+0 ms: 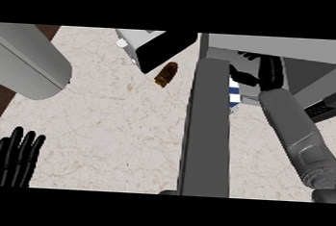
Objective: Pick up the milk, place it into the microwave and close the microwave
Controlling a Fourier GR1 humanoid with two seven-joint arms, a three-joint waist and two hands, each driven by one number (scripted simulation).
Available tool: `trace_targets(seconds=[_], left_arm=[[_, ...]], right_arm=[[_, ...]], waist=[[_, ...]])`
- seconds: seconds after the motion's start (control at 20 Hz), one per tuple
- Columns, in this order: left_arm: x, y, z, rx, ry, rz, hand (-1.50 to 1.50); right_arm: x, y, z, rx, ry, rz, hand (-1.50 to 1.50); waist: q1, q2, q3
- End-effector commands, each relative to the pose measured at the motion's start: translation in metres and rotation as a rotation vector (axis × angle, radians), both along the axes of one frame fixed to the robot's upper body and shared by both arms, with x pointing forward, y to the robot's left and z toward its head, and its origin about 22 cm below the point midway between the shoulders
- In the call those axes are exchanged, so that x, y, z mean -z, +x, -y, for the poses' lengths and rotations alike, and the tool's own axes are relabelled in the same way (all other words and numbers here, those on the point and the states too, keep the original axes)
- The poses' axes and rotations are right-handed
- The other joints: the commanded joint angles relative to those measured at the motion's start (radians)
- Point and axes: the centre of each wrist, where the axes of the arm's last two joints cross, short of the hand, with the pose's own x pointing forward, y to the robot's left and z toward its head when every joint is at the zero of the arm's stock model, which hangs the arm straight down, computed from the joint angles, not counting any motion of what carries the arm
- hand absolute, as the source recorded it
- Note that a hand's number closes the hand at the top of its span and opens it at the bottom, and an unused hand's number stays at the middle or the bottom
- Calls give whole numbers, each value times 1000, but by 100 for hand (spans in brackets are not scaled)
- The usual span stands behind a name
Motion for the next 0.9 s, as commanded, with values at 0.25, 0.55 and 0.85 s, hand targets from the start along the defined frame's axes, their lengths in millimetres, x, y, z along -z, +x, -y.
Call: trace_targets(seconds=[0.25, 0.55, 0.85], left_arm=[[4, 0, 3, 28, 8, -19, -150], [0, -2, 4, 3, 36, 0, -150], [-1, -3, 7, 21, 50, -12, -150]], right_arm=[[-7, 7, -29, -111, -44, -83, -150], [-7, 7, -29, -94, -25, -60, -150], [-11, 9, -28, -33, 34, -20, -150]], waist=[[5, -1, 0], [-5, -5, 1], [-14, -6, 1]])
